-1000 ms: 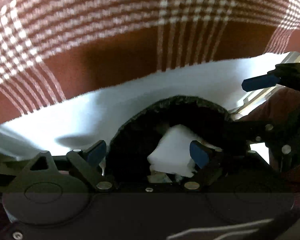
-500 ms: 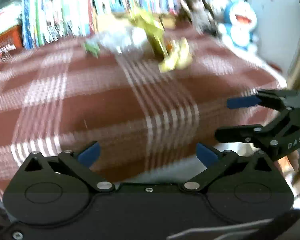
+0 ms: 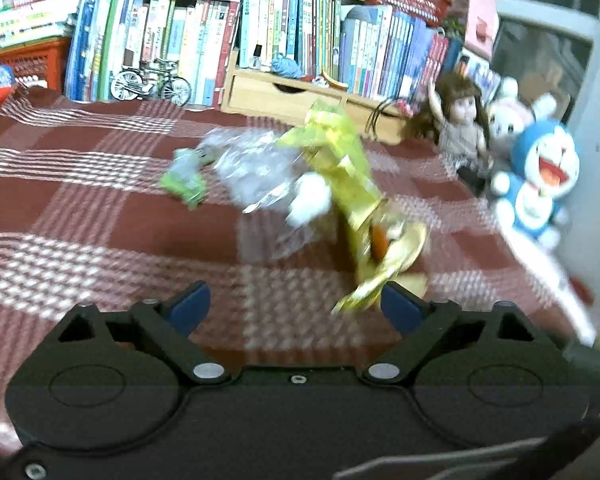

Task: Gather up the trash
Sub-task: 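Grasp the large gold foil wrapper with the left tool while the right tool grasps a small gold foil piece, then lift the gold foil wrappers off the cloth with both tools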

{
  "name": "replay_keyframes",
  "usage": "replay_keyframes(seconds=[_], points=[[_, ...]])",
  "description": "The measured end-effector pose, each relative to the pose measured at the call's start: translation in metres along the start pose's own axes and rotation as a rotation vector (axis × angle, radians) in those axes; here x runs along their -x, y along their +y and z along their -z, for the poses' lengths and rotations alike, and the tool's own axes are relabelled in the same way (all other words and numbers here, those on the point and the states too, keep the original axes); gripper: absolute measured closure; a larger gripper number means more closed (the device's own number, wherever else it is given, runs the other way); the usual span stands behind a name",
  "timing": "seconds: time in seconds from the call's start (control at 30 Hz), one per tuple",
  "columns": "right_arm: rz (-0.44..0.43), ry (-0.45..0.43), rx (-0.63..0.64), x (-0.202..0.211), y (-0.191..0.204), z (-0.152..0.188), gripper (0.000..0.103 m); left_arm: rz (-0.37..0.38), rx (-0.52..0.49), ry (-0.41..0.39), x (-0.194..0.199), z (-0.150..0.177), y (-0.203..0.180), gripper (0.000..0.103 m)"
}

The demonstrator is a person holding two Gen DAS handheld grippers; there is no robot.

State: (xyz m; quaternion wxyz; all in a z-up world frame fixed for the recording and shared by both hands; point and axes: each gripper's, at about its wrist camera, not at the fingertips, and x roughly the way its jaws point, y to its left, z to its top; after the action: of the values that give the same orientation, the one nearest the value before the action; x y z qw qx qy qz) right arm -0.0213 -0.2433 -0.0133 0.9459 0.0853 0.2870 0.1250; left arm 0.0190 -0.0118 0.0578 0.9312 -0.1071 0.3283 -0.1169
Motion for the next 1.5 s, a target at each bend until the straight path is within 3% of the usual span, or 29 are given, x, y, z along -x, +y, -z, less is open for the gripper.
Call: replay_keyframes(seconds=[0.17,0.27,0.33,0.43,0.47,0.6,0.83,0.97,1.0,1.1,1.27,1.37,1.4,1.5], points=[[-0.024,0.013,-0.119,-0.023,-0.009,-0.006,0.047,0.042,0.05,-0.012,-0.036,-0.026,-0.017,0.022],[-0.015,0.027,-0.165,-0.035,-0.012,-0.011,0.052,0.004,0.059,-0.004,-0.066,-0.034,-0.03,0.031],[-0.005,0.039,-0.194,-0.043,-0.015,-0.015,0.062,-0.034,0.068,0.014,-0.084,-0.037,-0.034,0.04],[-0.003,0.059,-0.213,-0.049,-0.018,-0.02,0.083,-0.058,0.079,0.049,-0.102,-0.039,-0.036,0.077],[0.004,0.067,-0.209,-0.048,-0.018,-0.02,0.084,-0.063,0.077,0.053,-0.103,-0.04,-0.036,0.088],[0.026,0.056,-0.172,-0.038,-0.023,-0.021,0.089,-0.041,0.033,-0.006,-0.084,-0.04,-0.037,0.092],[0.084,0.008,-0.136,-0.016,-0.033,-0.025,0.089,-0.036,-0.014,-0.095,-0.043,-0.043,-0.037,0.093],[0.034,-0.028,-0.09,-0.007,-0.025,-0.024,0.078,-0.059,-0.043,-0.144,-0.02,-0.039,-0.031,0.093],[0.026,-0.033,-0.058,-0.007,-0.018,-0.024,0.059,-0.066,-0.047,-0.152,-0.015,-0.038,-0.029,0.092],[0.001,-0.041,0.014,-0.013,0.003,-0.024,0.047,-0.078,-0.047,-0.167,-0.003,-0.032,-0.018,0.092],[0.049,0.008,0.019,-0.045,0.02,-0.03,0.044,-0.082,-0.043,-0.173,0.011,-0.023,0.001,0.092],[0.048,0.023,-0.023,-0.058,0.017,-0.029,0.044,-0.076,-0.036,-0.175,0.018,-0.017,0.012,0.091],[0.048,0.024,-0.031,-0.059,0.017,-0.029,0.051,-0.073,-0.039,-0.177,0.021,-0.014,0.015,0.091],[0.042,0.029,-0.031,-0.055,0.017,-0.027,0.083,-0.056,-0.052,-0.177,0.03,-0.005,0.022,0.09]])
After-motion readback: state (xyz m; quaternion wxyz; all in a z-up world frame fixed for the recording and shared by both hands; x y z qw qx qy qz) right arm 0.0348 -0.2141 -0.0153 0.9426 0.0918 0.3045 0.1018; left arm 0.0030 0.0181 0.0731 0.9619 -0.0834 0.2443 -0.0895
